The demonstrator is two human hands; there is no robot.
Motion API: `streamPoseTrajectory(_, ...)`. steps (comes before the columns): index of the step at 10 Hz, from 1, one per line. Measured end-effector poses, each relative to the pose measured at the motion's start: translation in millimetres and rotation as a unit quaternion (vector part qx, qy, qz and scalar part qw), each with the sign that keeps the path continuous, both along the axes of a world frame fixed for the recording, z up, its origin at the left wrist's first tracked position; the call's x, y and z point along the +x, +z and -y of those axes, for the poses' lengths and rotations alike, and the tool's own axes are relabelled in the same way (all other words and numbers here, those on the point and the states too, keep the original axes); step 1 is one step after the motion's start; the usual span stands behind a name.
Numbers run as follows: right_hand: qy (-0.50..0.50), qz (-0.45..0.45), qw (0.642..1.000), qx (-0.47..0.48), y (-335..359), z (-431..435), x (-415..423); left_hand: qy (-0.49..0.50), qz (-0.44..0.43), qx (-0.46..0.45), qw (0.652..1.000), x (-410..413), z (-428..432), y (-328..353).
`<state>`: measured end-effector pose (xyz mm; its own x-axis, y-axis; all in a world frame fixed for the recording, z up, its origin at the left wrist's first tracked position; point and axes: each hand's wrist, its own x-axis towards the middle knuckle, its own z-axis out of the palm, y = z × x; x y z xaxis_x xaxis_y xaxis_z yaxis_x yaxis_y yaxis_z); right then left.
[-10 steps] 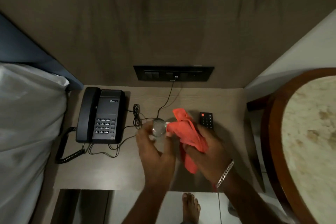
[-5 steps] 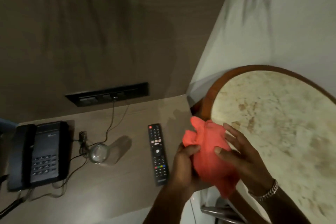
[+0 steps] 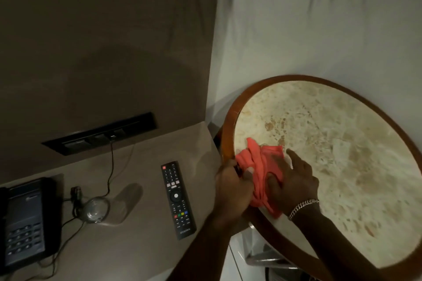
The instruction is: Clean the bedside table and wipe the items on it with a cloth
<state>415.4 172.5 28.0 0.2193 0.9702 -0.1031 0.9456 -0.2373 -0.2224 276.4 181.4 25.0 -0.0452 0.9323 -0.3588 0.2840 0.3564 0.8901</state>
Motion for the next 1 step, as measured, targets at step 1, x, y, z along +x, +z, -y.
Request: streamPoseTrajectory(1, 0.011, -0.008, 0.996, 0.094, 28.2, 5.1, -20.7, 0.033, -0.013, 0.042, 0.998, -22.7, 9.3, 25.3)
